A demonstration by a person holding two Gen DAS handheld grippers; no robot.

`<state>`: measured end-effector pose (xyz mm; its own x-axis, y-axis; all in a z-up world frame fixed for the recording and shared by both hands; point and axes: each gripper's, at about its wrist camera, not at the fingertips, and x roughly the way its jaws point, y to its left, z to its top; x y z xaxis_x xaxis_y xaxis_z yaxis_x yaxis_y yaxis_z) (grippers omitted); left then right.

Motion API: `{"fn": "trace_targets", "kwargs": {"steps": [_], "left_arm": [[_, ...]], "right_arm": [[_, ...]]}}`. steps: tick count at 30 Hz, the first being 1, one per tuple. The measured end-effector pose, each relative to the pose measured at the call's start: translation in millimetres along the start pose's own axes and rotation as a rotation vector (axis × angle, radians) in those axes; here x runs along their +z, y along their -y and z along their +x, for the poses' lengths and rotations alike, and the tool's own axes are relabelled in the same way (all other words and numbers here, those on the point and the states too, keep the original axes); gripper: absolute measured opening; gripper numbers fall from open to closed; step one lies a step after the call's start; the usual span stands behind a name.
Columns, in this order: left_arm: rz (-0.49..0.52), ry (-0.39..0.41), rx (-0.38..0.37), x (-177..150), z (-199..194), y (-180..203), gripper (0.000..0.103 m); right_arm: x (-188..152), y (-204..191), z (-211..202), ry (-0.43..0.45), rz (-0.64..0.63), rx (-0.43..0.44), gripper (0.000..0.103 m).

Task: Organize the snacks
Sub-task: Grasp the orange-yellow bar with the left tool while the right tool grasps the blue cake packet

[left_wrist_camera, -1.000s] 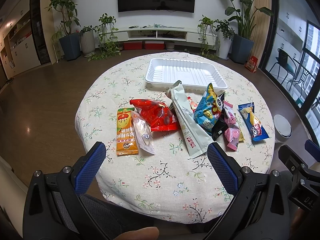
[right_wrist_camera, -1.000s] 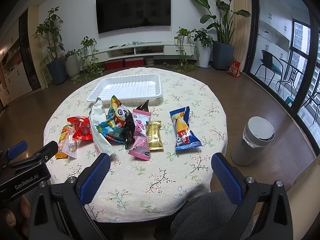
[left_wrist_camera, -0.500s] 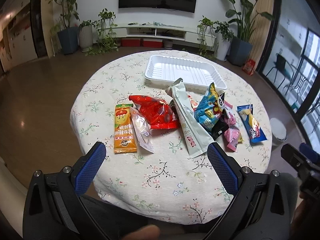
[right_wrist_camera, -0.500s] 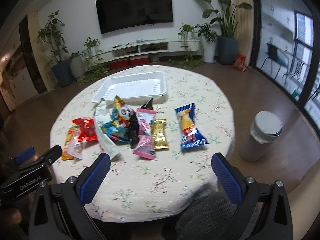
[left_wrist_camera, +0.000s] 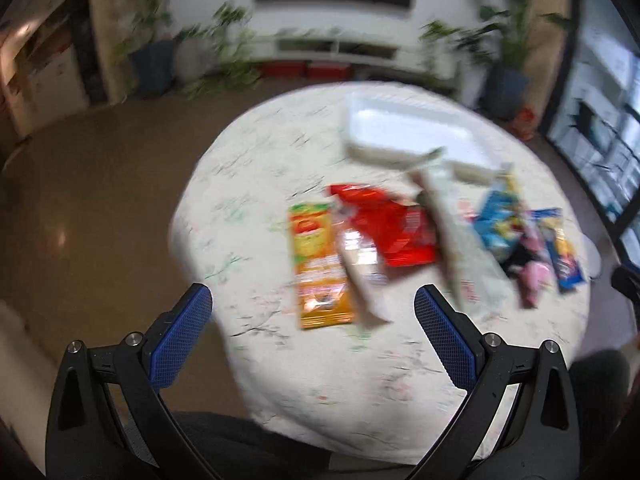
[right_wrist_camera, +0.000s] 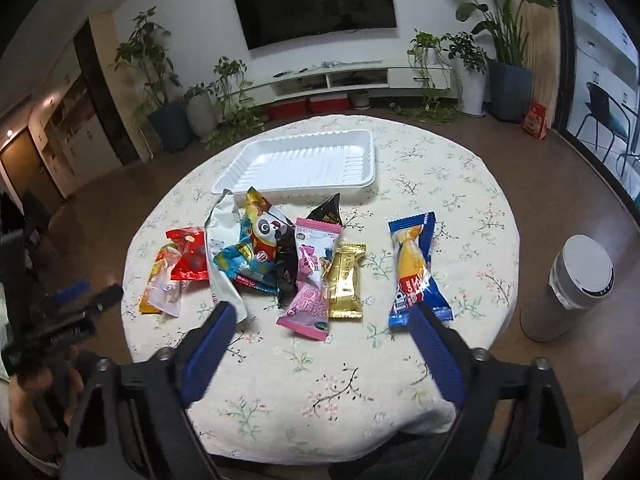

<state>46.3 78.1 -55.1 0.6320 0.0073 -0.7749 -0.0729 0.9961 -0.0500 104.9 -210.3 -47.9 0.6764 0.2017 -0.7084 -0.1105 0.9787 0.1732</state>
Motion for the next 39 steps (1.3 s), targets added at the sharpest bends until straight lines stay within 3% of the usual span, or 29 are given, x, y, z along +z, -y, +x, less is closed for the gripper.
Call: {"fn": "trace_targets", "kwargs": {"steps": [3,8,10,14,15,18,23,29,37,38,39], "left_arm": [[-0.007,-0.004,-0.026,5,8,-12,0.103],[0.061,-0.032,-0.087,13,24,-7,0.102],[0.1,-0.063,-0.072,20,38,3,0.099],[0.1,-0.119,-0.024,34,58,3,0.071],[0.089,-0.129,-0.015,36,61,-2,0.068],[0.078,-0.163,0.009,40,70,-14,0.068],[0.098,-0.205,-0.038,41,85,-11,0.068],[0.101,-0.255,0.0,41,107,-11,0.068],[0.128,-0.254,0.064,47,116,-5,0.068],[0.133,-0.253,0.059,46,115,-4,0.067],[0.136,-0.254,0.045,44,114,-3,0.056]], "right_arm": [[9,11,16,-0.063,0.032,-0.008,0.087],[19,41,25,-0.073,0.099,0.018,0.087],[23,53,29,-0.081,0.118,0.006,0.087],[27,69,30,-0.079,0.162,-0.002,0.087],[27,73,31,-0.078,0.174,0.0,0.087],[24,80,35,-0.083,0.196,0.007,0.087],[25,86,46,-0.101,0.206,-0.005,0.087],[25,89,48,-0.098,0.198,-0.02,0.087],[22,87,54,-0.105,0.183,-0.045,0.087],[22,86,53,-0.105,0.177,-0.048,0.087],[21,86,52,-0.102,0.171,-0.052,0.087]]}}
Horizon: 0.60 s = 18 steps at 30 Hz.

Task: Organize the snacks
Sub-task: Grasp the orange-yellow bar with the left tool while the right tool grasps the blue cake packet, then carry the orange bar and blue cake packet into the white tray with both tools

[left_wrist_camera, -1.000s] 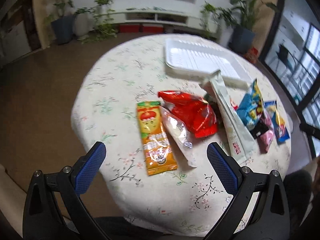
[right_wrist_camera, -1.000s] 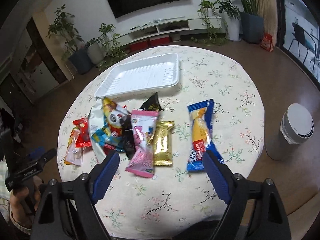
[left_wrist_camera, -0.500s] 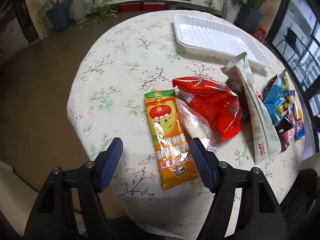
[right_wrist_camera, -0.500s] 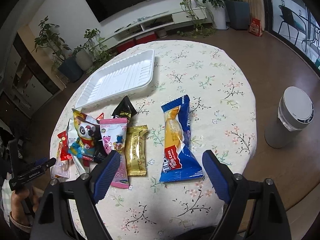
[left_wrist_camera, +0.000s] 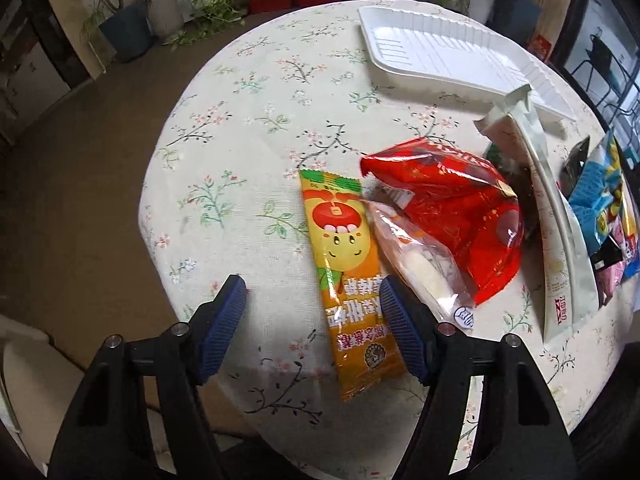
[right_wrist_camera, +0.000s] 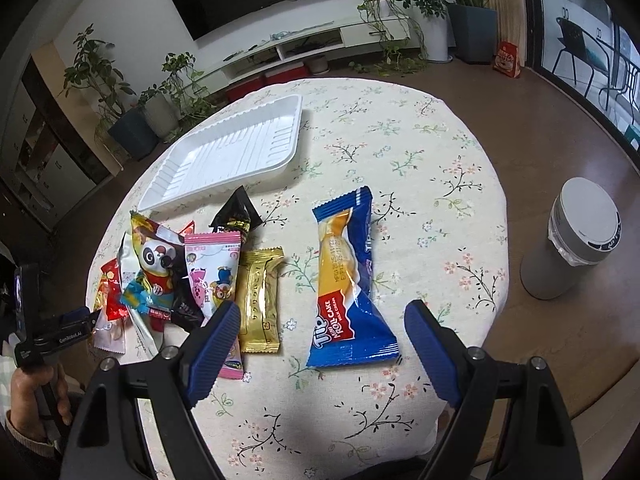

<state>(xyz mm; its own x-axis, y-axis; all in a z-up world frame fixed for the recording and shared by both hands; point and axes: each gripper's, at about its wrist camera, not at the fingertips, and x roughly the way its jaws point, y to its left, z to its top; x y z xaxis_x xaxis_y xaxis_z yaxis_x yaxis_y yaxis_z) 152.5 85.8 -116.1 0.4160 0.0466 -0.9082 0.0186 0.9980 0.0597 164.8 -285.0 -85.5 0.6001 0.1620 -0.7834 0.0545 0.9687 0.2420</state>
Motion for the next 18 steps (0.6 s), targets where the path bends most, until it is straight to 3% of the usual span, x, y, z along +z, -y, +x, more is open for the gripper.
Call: {"fn": "trace_targets", "kwargs": {"steps": [2,5,10,14,18], "left_arm": [[-0.016,-0.011,-0.069,-2,3,-3,0.037],[-0.025,-0.008,-0.077,1,4,-8,0.027],[-0.016,-0.009,-0.076,4,4,-10,0.026],[-0.02,0.009,-0.095,2,1,-14,0.014],[0.007,0.033,-0.094,-4,-4,-12,0.01]], "right_arm": [[0,2,-1,0.006,0.003,-0.005,0.085],[0,6,-2,0.002,0.014,-0.007,0.079],[1,7,0,-0.011,-0.012,-0.015,0.073],[4,8,7,-0.049,-0.045,-0.029,0.071],[9,13,14,-0.08,-0.079,-0.05,0.071]]}}
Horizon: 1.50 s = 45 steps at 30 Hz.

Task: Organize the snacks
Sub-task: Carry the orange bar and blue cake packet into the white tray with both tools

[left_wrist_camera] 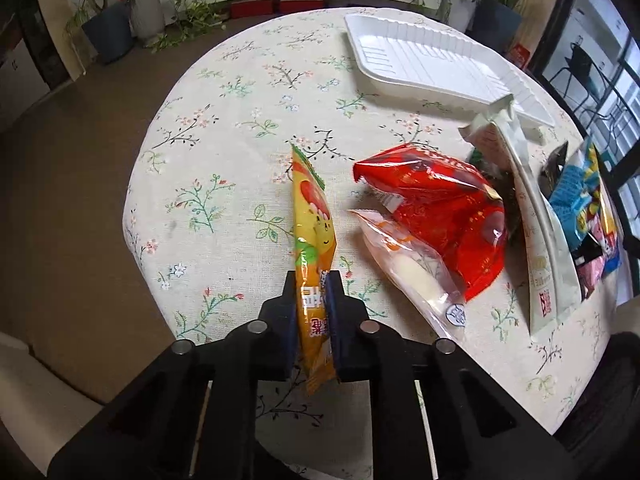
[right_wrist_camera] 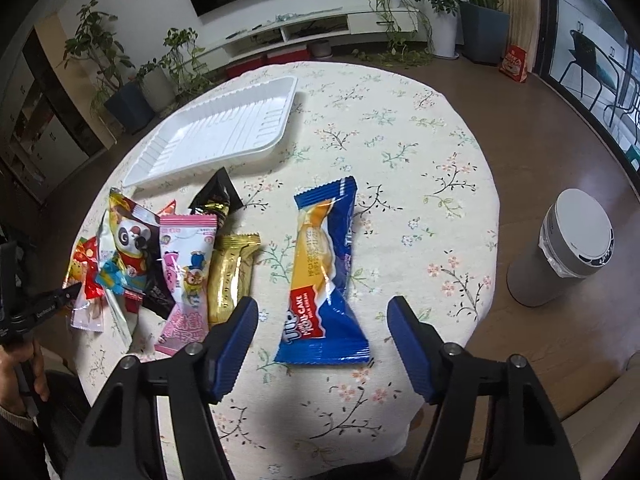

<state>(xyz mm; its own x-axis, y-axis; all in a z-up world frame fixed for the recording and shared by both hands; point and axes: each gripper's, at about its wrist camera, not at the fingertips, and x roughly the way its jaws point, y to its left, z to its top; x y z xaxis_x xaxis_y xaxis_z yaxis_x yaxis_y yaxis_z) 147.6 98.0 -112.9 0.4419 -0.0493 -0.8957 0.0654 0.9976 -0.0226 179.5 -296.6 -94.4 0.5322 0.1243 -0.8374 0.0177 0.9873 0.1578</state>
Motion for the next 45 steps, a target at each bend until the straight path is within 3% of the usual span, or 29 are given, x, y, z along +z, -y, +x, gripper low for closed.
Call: {"fn": "trace_targets", "kwargs": {"steps": [12,17,18,19,22,28,36,41,45], "left_arm": [[-0.036,0.024,-0.081,-15,-12,-10,0.009],[-0.051,0.031,-0.106,-16,-15,-13,0.009],[-0.052,0.031,-0.108,-16,-15,-14,0.009],[-0.056,0.031,-0.112,-16,-15,-15,0.009],[-0.076,0.039,-0.126,-18,-17,-19,0.009],[-0.09,0.054,-0.139,-20,-23,-22,0.009],[-0.097,0.109,-0.172,-18,-50,-28,0.009],[-0.086,0.158,-0.196,2,-72,-32,0.009],[-0.048,0.207,-0.21,40,-89,-31,0.009]], "right_arm": [[18,-15,31,-0.081,-0.115,-0.02,0.07],[23,-9,55,-0.17,-0.088,-0.018,0.056],[24,-9,55,-0.16,-0.094,-0.018,0.053],[25,-10,55,-0.162,-0.103,-0.013,0.043],[25,-13,55,-0.158,-0.121,-0.022,0.032],[21,-14,47,-0.136,-0.114,0.002,0.029],[23,-4,6,-0.018,-0.032,0.09,0.029],[40,12,-17,0.04,0.033,0.136,0.029],[69,29,-33,0.103,0.093,0.167,0.029]]}}
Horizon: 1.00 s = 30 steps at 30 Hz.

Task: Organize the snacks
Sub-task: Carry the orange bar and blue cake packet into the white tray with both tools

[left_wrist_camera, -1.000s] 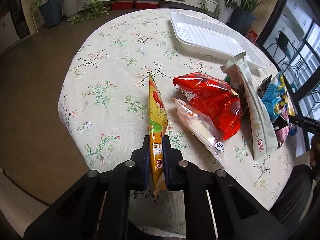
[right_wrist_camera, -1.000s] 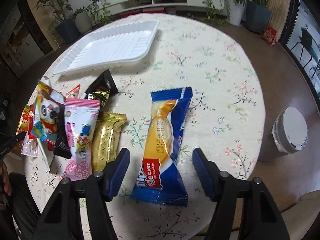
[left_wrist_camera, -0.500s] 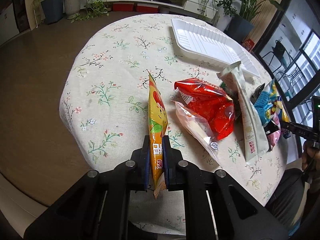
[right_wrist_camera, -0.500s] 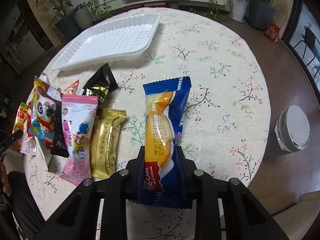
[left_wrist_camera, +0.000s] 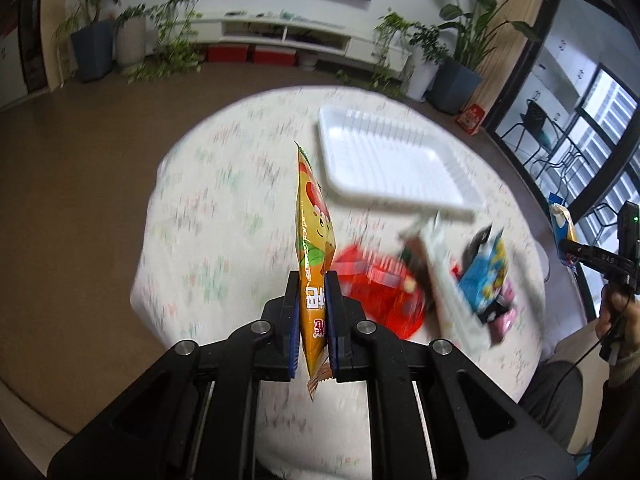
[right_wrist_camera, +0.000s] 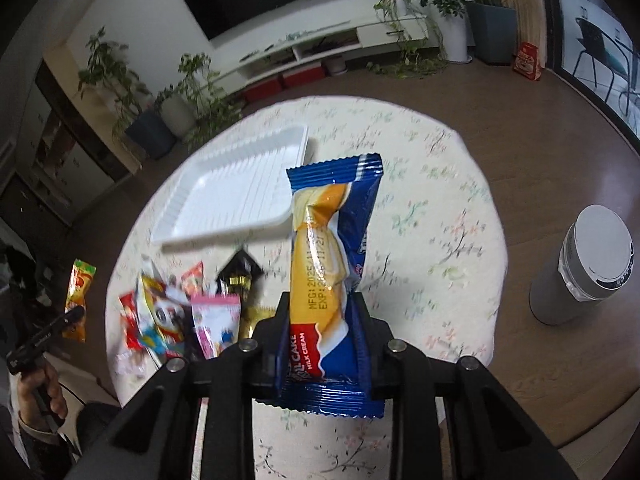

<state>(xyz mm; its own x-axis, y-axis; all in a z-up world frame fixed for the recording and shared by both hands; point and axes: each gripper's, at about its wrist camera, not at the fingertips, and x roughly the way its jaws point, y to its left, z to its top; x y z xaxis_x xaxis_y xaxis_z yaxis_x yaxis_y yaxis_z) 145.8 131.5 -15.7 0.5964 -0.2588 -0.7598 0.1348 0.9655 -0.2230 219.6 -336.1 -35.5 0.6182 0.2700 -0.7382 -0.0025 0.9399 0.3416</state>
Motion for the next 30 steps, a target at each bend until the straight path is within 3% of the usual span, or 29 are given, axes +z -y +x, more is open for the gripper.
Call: {"fn": "trace_targets", "kwargs": {"steps": [4,8,10,13,21,30], "left_arm": [[0.07,0.042,-0.005,51,0,15,0.009],[0.145,0.056,-0.027,105,16,37,0.009],[0.176,0.046,-0.057,131,35,47,0.009],[0.224,0.006,-0.043,153,71,61,0.009],[0.271,-0.123,-0.034,163,176,70,0.009],[0.286,-0.179,-0.024,155,230,71,0.009]], "right_arm": [[32,-7,-8,0.06,-0.001,0.053,0.029],[69,-41,4,0.088,-0.045,0.123,0.029],[84,-61,17,0.086,-0.067,0.163,0.029],[103,-89,48,0.053,-0.084,0.197,0.029],[114,-120,150,-0.11,-0.142,0.155,0.029],[104,-109,217,-0.204,-0.168,0.055,0.029]]}}
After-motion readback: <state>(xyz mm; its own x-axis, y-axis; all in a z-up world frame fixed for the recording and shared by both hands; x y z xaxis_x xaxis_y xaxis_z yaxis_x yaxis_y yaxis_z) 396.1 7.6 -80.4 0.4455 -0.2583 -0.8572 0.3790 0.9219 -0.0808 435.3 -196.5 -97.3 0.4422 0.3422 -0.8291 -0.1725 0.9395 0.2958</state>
